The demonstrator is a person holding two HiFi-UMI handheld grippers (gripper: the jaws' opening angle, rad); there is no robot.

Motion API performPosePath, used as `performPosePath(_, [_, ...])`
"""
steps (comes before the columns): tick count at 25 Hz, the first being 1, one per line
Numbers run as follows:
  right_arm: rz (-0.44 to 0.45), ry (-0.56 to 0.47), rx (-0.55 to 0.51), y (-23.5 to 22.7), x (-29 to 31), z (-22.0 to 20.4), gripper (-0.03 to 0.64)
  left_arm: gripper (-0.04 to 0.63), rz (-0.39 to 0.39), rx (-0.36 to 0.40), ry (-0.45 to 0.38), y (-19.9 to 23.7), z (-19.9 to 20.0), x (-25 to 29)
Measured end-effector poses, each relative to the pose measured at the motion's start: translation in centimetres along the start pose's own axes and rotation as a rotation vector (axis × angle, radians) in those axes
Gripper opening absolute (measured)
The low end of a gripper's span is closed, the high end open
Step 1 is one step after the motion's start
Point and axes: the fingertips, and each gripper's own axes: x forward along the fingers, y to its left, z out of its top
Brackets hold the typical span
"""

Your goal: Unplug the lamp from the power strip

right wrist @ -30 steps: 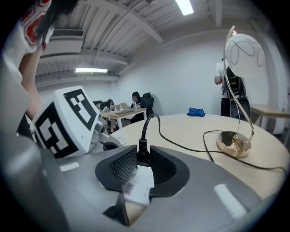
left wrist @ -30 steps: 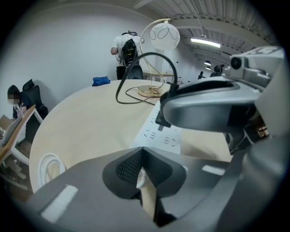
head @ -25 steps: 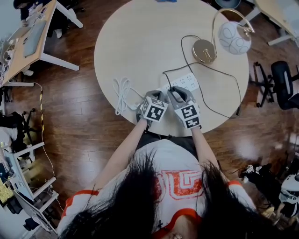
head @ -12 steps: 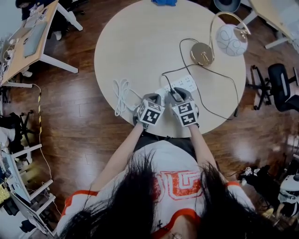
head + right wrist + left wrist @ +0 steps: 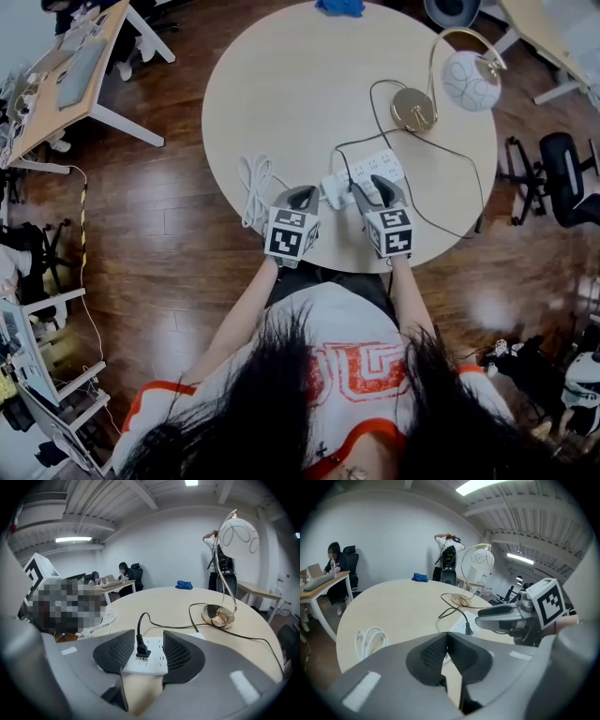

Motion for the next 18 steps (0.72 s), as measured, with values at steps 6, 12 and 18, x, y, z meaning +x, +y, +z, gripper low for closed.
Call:
performPosePath(6, [-0.092, -0.081, 0.054, 0.1, -3.2, 1.0, 0.116, 0.002, -0.043, -0.025, -0.099, -0.6, 1.8, -2.6])
performPosePath(12, [-0.162, -0.185, 0.135, 1.3, -6.7, 2.2, 0.023, 0.002, -0.133, -0.017, -0.185, -2.7, 3.5, -5.3])
performPosePath(18, [-0.193, -0.240, 0.176, 3.3, -9.9, 2.3, 0.002, 0.002, -0.208, -0.027, -0.236, -4.6, 3.7, -7.2])
